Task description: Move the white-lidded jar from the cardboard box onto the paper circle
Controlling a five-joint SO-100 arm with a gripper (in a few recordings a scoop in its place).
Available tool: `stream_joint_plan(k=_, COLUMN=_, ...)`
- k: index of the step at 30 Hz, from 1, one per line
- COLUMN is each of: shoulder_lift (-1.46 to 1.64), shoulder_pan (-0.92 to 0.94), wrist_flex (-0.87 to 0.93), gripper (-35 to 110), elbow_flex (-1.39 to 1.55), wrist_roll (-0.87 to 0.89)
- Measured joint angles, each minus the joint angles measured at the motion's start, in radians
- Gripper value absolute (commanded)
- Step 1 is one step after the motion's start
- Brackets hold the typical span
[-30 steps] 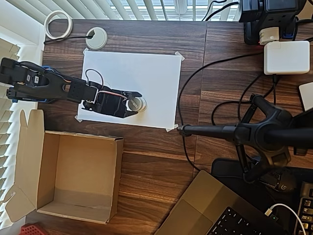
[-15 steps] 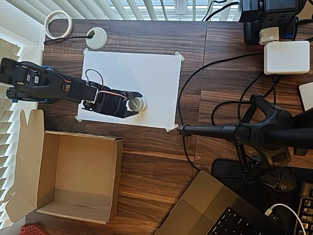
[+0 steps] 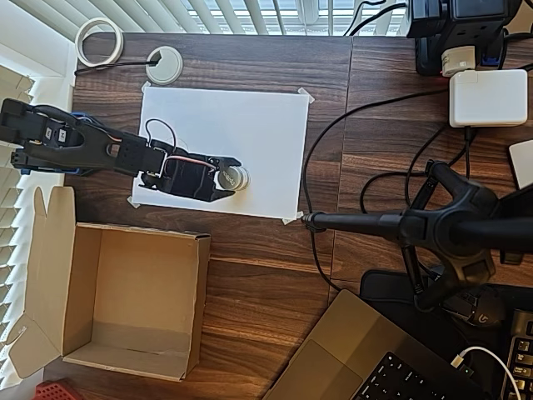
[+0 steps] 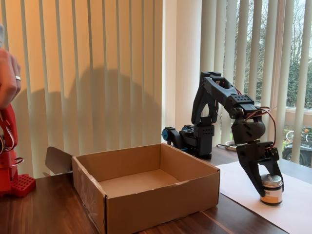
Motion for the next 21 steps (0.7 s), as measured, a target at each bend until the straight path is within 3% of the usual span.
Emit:
stream_joint_plan(k=6, shoulder_lift=0.000, shoulder_pan=0.000, wrist_flex=-0.011, gripper=28, elbow_flex=0.000, wrist_roll=0.021)
stream_joint_plan(k=21, shoulder_lift=0.002, shoulder_pan=0.000, wrist_flex=-0.037, gripper=35, elbow_flex=-0.002, wrist_roll=0.009)
